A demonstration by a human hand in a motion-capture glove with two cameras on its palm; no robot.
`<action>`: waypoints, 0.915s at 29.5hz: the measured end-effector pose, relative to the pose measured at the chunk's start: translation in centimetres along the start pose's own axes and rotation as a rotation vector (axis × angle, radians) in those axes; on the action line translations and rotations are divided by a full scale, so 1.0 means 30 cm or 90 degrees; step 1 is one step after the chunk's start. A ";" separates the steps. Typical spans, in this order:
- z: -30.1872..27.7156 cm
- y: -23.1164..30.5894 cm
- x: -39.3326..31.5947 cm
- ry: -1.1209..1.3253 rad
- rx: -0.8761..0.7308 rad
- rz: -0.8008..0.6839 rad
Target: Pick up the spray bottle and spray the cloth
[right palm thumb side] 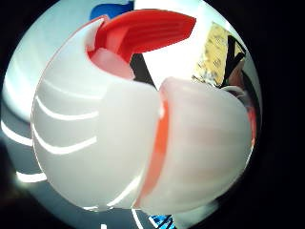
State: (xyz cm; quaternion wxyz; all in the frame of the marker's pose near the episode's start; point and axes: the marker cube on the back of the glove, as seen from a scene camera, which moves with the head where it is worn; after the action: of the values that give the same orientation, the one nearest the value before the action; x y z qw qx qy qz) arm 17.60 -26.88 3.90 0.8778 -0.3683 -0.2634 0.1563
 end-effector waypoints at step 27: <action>0.030 -0.314 -0.239 -0.428 0.520 -0.207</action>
State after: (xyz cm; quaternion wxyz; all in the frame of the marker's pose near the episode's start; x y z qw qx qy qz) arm 12.02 -36.13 8.81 0.8298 0.1175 -0.5004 0.2173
